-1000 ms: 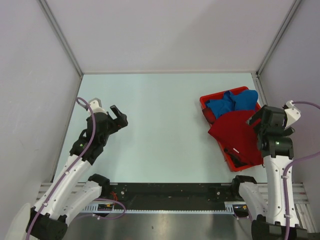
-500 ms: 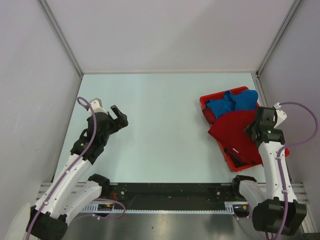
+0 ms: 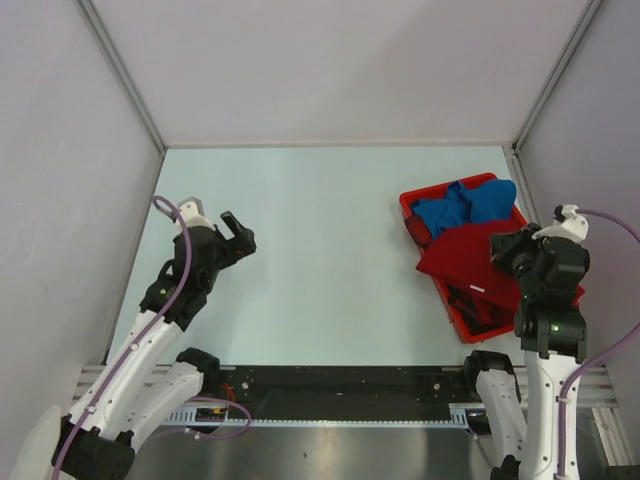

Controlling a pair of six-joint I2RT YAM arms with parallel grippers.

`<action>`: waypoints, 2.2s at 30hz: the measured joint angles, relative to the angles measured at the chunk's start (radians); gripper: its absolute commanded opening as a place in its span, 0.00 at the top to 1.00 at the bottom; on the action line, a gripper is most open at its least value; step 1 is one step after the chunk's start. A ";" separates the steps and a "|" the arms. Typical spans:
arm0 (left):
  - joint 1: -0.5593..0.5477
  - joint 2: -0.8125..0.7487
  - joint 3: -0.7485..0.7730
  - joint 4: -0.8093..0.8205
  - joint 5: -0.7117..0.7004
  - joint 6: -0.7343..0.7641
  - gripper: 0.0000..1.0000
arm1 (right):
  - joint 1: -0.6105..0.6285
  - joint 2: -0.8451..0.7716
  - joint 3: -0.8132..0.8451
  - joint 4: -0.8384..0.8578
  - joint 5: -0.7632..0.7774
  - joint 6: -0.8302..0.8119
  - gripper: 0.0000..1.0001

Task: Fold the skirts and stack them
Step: Pick up the skirt from the bin, then place the skirt at the center of the board, then flatten out the skirt at the center of the board.

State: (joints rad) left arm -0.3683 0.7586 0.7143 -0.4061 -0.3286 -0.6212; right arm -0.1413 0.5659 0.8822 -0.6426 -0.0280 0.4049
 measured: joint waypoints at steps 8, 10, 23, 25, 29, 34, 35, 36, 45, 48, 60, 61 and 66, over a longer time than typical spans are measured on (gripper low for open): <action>0.000 -0.012 -0.008 0.001 0.026 -0.007 0.00 | 0.003 0.030 0.163 0.187 -0.316 0.051 1.00; 0.000 -0.019 -0.012 0.000 0.029 -0.007 0.00 | 0.008 0.057 0.200 0.268 -0.387 0.086 1.00; 0.000 -0.078 -0.016 0.000 0.048 -0.026 0.00 | 0.561 0.393 0.364 0.532 -0.358 0.050 1.00; 0.000 -0.082 -0.016 -0.001 0.048 -0.032 0.00 | 0.691 0.460 0.381 0.527 -0.238 -0.010 1.00; 0.000 -0.096 -0.016 -0.024 0.039 -0.055 0.00 | 0.896 0.609 0.413 0.522 0.011 -0.106 1.00; 0.000 -0.130 -0.016 -0.073 -0.011 -0.106 0.00 | 0.971 0.756 0.428 0.517 0.157 -0.137 1.00; 0.000 -0.138 -0.016 -0.085 -0.027 -0.118 0.00 | 0.972 0.784 0.432 0.512 0.167 -0.134 1.00; 0.000 -0.146 -0.016 -0.102 -0.048 -0.140 0.00 | 0.972 0.813 0.436 0.505 0.176 -0.126 1.00; 0.000 -0.182 -0.026 -0.180 -0.118 -0.244 0.00 | 0.960 1.145 0.459 0.480 0.162 -0.016 0.09; 0.000 -0.176 -0.058 -0.156 -0.081 -0.245 0.00 | 0.944 1.205 0.459 0.454 0.119 0.013 0.00; 0.000 0.135 -0.159 0.056 0.157 -0.223 0.01 | 0.910 0.912 0.325 0.411 0.206 0.029 0.00; 0.000 0.169 -0.159 0.085 0.161 -0.217 0.05 | 0.910 0.851 0.280 0.410 0.221 0.034 0.00; 0.001 0.347 -0.134 0.161 0.175 -0.208 0.26 | 0.894 0.563 0.039 0.424 0.275 0.078 0.00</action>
State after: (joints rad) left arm -0.3676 1.1057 0.5804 -0.2447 -0.1535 -0.8295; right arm 0.7525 1.1286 0.9215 -0.2184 0.2470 0.4831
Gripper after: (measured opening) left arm 0.854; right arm 0.994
